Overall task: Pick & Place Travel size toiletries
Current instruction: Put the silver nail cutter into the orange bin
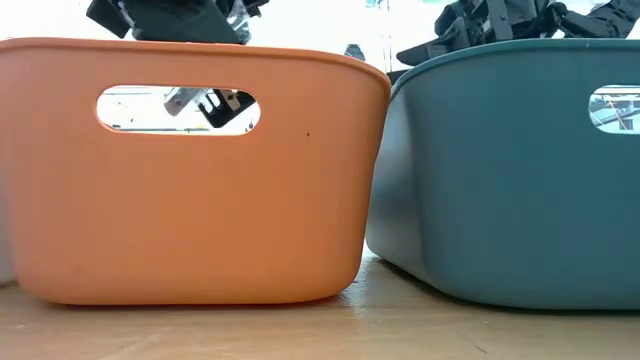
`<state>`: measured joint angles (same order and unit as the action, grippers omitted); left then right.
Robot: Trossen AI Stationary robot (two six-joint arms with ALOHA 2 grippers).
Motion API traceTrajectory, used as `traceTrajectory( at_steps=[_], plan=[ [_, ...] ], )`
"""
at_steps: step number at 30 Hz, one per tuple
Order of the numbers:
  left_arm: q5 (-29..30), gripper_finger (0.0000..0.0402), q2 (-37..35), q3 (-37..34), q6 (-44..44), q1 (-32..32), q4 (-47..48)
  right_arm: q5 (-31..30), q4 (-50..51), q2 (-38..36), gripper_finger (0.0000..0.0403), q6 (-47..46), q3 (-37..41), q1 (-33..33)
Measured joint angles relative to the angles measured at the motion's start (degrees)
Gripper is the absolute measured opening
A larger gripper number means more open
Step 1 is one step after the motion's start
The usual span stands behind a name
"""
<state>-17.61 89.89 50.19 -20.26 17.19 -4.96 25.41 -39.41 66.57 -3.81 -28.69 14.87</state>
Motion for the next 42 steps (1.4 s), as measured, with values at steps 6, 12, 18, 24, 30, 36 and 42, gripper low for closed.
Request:
traceTrajectory(
  at_steps=[6,12,18,24,30,36,42],
  plan=[
    [0.0,0.0088,0.8,0.0,-5.9,-0.2,-1.3,0.2,-0.1,0.0,0.0223,-1.6,0.0,0.0],
    [1.0,0.0133,0.8,0.0,-7.5,-0.9,-1.0,0.2,-0.1,0.0,0.0220,-1.5,0.0,0.0],
    [-0.8,0.0180,0.8,0.0,-4.6,-2.4,-0.7,0.2,-0.1,0.0,0.0223,-1.1,0.0,0.0],
    [-2.9,0.0205,-0.5,0.0,1.1,-6.0,1.6,-2.1,-0.1,0.0,0.0220,-1.1,0.0,0.0],
    [-0.5,0.0209,-7.3,0.0,7.2,-11.1,7.2,-16.5,2.1,2.2,0.0221,-1.1,0.0,-0.3],
    [4.1,0.0209,-14.7,-0.4,19.8,-15.1,7.0,-19.6,15.8,10.7,0.0217,-2.2,-8.3,1.4],
    [4.4,0.0209,-16.7,-5.6,24.1,-22.0,-0.3,-19.6,28.6,25.6,0.0215,9.4,-24.7,3.8]
  ],
)
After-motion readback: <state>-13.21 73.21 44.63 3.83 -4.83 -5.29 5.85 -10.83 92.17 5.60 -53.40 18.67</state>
